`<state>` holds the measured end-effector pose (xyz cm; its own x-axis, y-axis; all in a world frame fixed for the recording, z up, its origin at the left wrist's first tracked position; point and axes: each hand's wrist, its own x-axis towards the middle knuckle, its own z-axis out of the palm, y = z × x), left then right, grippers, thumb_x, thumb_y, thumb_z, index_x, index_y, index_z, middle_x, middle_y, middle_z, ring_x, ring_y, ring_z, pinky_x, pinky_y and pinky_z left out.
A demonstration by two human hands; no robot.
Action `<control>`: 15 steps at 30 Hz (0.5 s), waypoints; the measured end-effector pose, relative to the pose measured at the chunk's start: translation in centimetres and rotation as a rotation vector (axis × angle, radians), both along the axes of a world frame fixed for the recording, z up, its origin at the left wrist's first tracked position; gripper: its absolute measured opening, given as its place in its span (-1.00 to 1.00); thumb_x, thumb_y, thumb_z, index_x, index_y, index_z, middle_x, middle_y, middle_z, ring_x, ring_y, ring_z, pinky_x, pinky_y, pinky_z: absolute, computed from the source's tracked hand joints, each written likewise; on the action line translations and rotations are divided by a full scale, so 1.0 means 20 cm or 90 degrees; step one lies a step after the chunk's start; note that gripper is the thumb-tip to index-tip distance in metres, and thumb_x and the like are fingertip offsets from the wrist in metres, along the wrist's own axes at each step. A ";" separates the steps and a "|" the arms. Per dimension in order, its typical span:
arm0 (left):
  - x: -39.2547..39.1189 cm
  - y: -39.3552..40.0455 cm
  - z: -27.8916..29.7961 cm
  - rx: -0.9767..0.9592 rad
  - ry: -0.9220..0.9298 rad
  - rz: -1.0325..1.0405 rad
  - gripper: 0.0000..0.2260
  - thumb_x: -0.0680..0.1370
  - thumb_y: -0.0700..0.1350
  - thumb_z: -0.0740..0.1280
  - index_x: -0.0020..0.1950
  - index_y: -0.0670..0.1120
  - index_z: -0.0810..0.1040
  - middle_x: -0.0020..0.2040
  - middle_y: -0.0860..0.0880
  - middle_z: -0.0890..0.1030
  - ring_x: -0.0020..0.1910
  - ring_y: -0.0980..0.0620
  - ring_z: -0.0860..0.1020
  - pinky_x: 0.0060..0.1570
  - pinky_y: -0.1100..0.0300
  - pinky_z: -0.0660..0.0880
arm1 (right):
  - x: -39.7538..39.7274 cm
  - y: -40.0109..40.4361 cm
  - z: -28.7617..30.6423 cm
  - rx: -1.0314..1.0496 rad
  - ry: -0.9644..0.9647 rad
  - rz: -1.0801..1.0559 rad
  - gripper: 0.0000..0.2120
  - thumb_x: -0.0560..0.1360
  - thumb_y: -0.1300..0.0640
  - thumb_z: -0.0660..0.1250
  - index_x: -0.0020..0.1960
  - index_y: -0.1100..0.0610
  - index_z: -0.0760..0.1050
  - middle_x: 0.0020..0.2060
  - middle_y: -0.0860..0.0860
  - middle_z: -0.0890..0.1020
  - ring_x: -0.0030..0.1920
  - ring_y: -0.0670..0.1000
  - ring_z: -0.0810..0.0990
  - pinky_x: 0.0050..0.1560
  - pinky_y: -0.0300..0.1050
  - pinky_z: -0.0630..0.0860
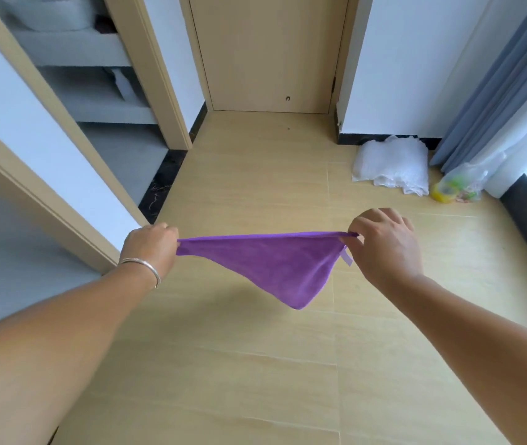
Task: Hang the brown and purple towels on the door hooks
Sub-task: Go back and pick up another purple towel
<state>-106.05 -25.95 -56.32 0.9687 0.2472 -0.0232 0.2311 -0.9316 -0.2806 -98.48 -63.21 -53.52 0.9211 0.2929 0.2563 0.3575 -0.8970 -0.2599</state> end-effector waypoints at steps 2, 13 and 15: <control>-0.17 -0.02 -0.04 -0.013 0.023 0.001 -0.87 0.60 -0.07 0.20 -0.03 -0.01 0.53 -0.13 0.01 0.51 -0.14 -0.04 0.53 -0.21 0.13 0.43 | -0.13 -0.04 -0.06 -0.009 0.030 0.035 -0.88 0.46 0.05 0.42 -0.20 0.07 0.62 -0.12 -0.04 0.61 0.10 0.11 0.47 0.06 -0.03 0.29; -1.24 -0.39 -0.59 -0.141 0.190 0.031 -0.85 0.59 0.00 0.21 0.03 0.10 0.58 -0.04 0.09 0.54 0.00 0.03 0.52 -0.18 0.18 0.42 | -1.06 -0.48 -0.65 -0.098 0.232 0.132 -0.87 0.36 0.00 0.53 -0.29 0.00 0.64 -0.24 -0.12 0.60 -0.01 0.07 0.55 0.00 -0.08 0.39; -1.36 -0.44 -0.69 -0.160 0.230 0.033 -0.86 0.58 0.02 0.23 0.00 0.10 0.58 -0.04 0.11 0.53 0.02 0.06 0.50 -0.23 0.19 0.34 | -1.17 -0.52 -0.76 -0.118 0.259 0.134 -0.87 0.37 -0.01 0.52 -0.27 0.02 0.65 -0.22 -0.10 0.61 0.00 0.07 0.55 0.03 -0.06 0.39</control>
<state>-133.21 -34.72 -70.13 0.8739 0.2387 -0.4235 0.2079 -0.9710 -0.1182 -121.85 -73.55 -68.72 0.8520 0.4897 -0.1853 0.4384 -0.8607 -0.2590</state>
